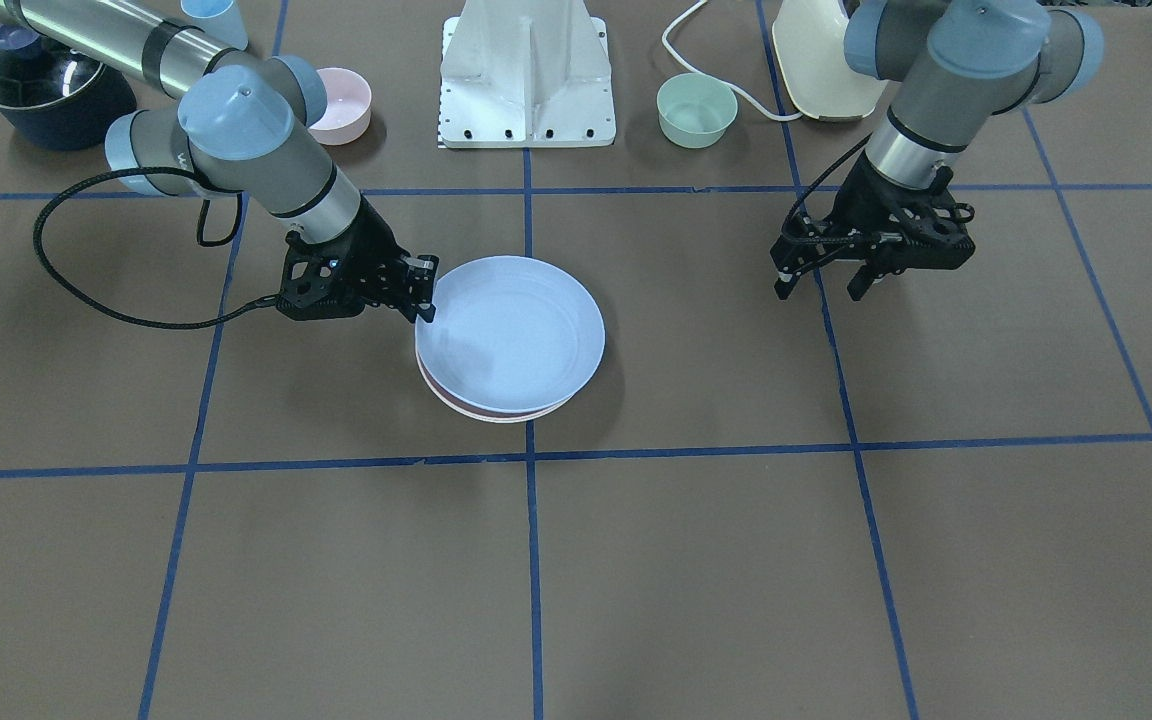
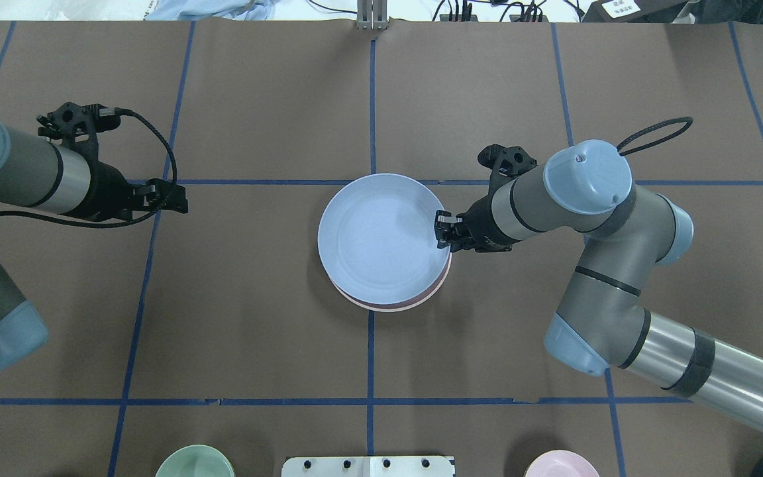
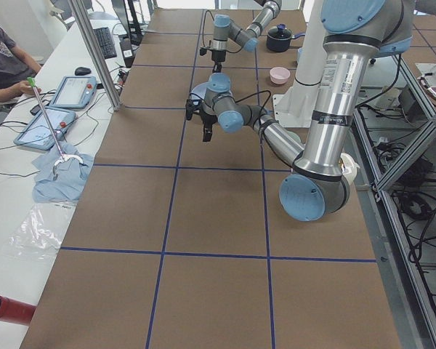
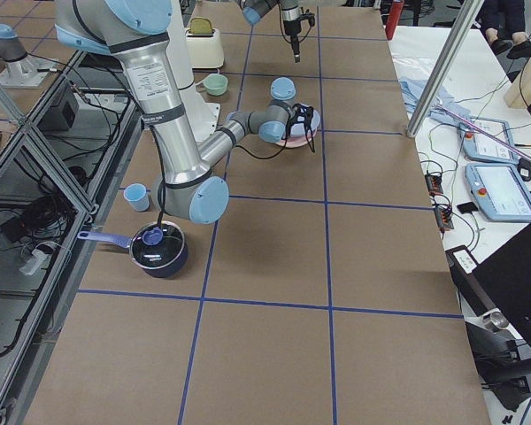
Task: Stack three plates with pink and blue
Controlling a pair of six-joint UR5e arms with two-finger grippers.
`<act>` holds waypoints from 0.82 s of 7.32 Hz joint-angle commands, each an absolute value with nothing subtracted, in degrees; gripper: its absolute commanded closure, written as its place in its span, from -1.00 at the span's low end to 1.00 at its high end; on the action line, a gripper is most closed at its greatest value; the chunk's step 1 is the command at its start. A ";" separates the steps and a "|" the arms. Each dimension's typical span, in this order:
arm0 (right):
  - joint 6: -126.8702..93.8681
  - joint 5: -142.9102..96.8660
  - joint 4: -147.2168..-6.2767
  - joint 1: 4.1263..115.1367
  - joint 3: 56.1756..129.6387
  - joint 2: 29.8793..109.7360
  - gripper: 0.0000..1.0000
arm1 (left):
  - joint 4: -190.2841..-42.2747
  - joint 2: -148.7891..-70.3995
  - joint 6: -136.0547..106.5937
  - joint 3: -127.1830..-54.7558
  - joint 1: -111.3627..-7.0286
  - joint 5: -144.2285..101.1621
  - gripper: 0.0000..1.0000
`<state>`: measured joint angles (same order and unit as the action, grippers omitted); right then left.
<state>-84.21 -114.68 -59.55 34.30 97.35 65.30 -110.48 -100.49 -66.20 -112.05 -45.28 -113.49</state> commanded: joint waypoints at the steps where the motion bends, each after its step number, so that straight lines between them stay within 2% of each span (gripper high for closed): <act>1: -84.11 -115.22 -59.59 35.06 98.08 65.39 -1.00 | -110.48 -97.40 -56.65 -111.97 -51.91 -117.67 -1.00; 4: -81.23 -119.60 -63.01 42.42 101.68 68.63 -1.00 | -109.60 -92.13 -36.29 -110.84 -64.81 -123.29 -1.00; 6: -67.59 -123.64 -68.42 49.27 102.65 73.98 -1.00 | -109.16 -90.53 -16.53 -103.67 -76.32 -126.90 -1.00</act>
<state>-76.25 -121.00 -64.50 44.86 101.89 70.82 -109.50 -91.38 -28.54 -108.12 -69.29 -124.82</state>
